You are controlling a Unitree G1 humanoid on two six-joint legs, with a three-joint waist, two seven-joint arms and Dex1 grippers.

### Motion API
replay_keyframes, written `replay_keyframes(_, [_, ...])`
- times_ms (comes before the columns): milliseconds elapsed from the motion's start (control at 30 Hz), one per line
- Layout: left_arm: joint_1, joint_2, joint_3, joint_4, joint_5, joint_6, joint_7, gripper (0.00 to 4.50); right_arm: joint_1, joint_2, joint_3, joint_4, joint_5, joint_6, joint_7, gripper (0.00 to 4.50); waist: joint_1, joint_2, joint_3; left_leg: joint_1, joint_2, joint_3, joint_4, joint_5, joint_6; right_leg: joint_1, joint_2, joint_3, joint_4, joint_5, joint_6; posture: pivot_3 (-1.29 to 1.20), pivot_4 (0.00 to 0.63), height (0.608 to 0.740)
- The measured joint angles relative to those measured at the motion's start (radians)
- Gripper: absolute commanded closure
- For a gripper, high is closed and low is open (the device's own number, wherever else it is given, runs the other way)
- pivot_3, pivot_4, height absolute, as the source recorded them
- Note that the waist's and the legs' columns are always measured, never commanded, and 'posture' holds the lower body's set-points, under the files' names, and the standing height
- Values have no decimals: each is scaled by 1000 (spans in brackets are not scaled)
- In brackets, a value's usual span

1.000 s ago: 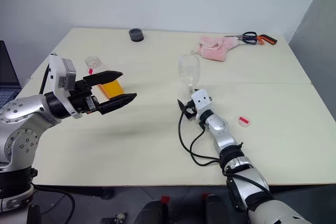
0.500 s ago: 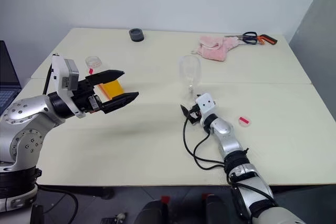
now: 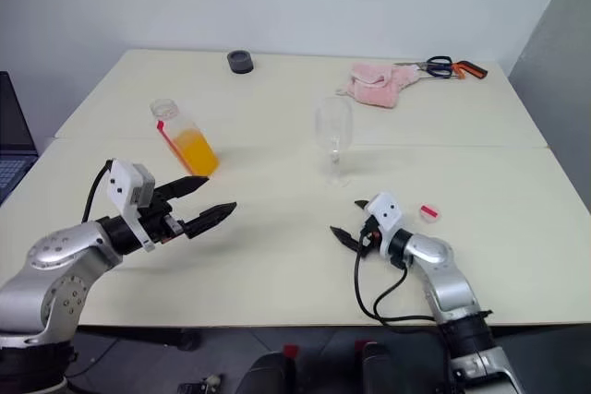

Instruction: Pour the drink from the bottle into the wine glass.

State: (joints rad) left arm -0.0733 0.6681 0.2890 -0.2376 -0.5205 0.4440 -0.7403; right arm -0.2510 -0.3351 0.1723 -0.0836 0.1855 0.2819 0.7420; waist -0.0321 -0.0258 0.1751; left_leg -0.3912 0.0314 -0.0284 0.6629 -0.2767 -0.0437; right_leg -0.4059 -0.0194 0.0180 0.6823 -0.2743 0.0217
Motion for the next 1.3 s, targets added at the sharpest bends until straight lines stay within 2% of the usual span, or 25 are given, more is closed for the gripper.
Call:
replay_keyframes(100, [25,-32,33,34,15,-30,42,0,6,-21,6,-103,31,72,9,44,2,0,0,0,0,-1,0,0,0,0,0,-1,0,0,0,0,150,740])
replay_keyframes(233, [-39,-40,93,128,31,-68,99,0,-13,-18,16,-188,66,139,6,44,3,-1,0,-1,-1,-1,0,0,0,1,0,-2,0,0,0,0,150,740])
replay_keyframes(367, [-110,-19,99,213,51,-92,99,0,-40,-12,32,-199,73,171,0,44,5,-1,-1,-1,-2,-1,0,0,0,1,-1,-2,-1,0,0,0,150,740])
replay_keyframes(667, [-275,52,72,443,80,-129,1,0,-81,11,51,-239,113,235,-4,44,4,-1,-1,-1,-1,-1,0,0,0,0,0,-3,-1,0,0,0,150,740])
replay_keyframes(1300, [-564,60,-25,838,222,-296,-58,0,-108,24,67,-244,114,249,-4,44,3,-1,-1,-2,-2,-1,1,0,0,0,0,-3,-1,0,0,0,150,740])
